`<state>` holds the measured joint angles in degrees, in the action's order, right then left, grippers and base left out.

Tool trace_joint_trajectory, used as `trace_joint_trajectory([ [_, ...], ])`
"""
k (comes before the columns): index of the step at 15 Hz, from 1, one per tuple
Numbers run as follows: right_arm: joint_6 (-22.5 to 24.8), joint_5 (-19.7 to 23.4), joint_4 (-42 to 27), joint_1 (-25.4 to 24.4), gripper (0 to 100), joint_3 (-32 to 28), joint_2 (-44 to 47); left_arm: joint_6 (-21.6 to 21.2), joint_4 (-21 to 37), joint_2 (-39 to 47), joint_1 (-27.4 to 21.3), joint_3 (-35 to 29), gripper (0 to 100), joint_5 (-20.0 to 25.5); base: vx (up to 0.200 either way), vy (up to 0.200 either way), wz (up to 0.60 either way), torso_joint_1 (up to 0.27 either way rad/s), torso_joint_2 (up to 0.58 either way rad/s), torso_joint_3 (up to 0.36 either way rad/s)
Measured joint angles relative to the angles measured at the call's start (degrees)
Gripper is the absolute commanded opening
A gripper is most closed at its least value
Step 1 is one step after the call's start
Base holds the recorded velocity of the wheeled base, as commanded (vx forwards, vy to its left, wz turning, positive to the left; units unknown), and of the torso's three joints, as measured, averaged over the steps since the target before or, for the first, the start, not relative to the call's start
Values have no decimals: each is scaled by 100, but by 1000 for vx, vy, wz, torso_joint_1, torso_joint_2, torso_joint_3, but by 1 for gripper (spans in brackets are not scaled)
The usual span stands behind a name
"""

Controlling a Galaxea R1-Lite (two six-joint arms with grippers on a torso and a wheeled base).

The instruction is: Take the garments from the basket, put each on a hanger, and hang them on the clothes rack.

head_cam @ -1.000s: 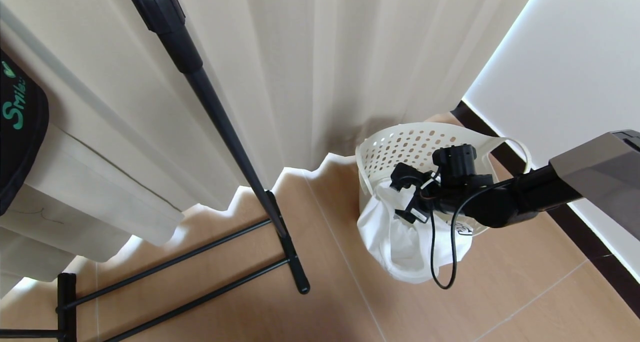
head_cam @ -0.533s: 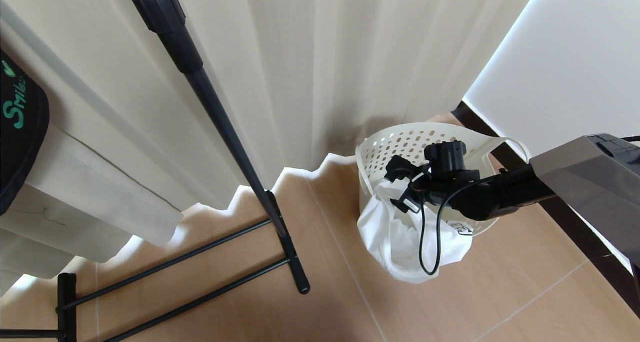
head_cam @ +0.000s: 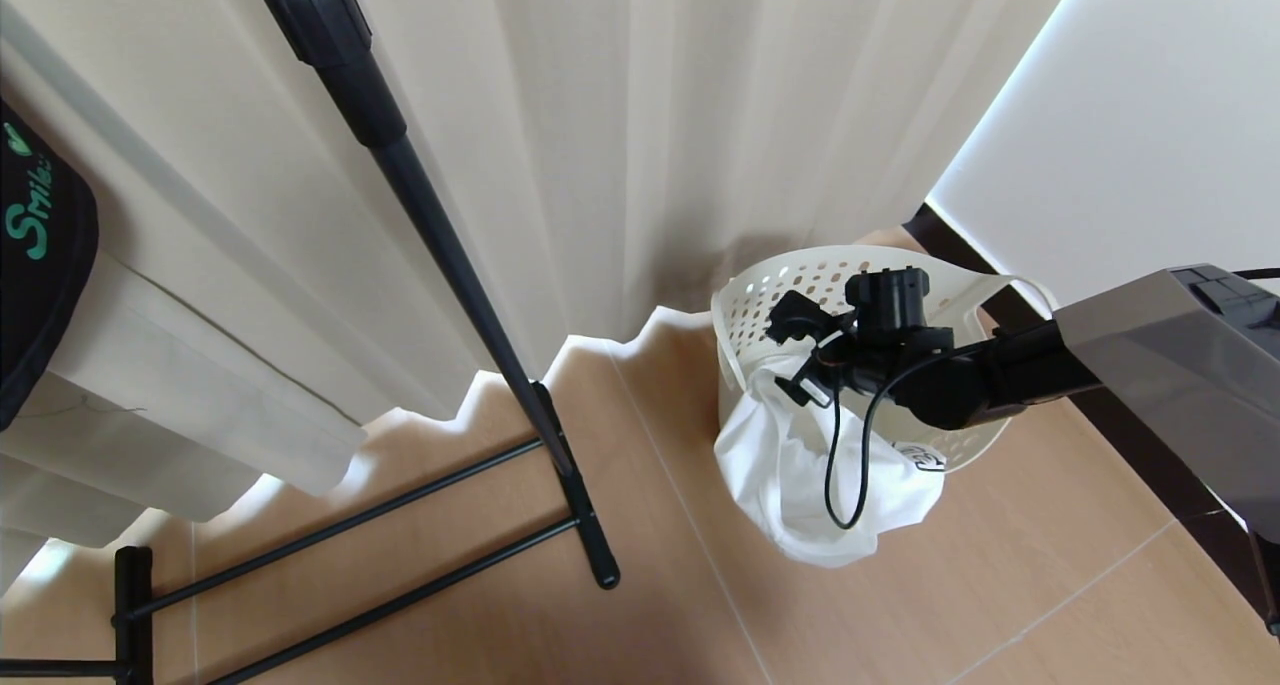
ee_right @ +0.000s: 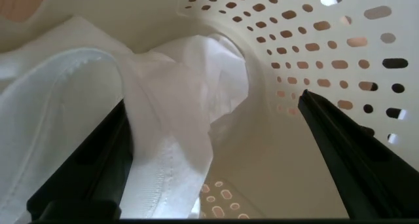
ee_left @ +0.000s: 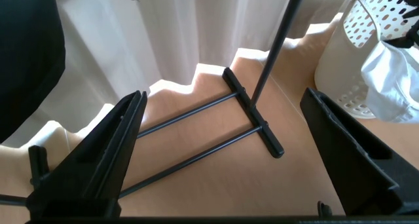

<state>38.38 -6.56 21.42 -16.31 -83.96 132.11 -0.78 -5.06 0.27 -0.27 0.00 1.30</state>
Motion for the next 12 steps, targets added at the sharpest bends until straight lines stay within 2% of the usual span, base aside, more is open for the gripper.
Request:
trace_joint_trajectory([
  [6, -67, -44, -13, -102, 100, -325, 96, -1, 5, 0, 0, 0, 100, 4, 0, 0, 0, 0, 0, 0],
  [7, -143, -52, -12, -105, 0, -336, 122, 0, 2, 0, 2, 0, 100, 2, 0, 0, 0, 0, 0, 0],
  [12, -436, -28, -10, -124, 0, -282, 133, 0, -2, 0, 0, 0, 100, 0, 0, 0, 0, 0, 0, 0],
])
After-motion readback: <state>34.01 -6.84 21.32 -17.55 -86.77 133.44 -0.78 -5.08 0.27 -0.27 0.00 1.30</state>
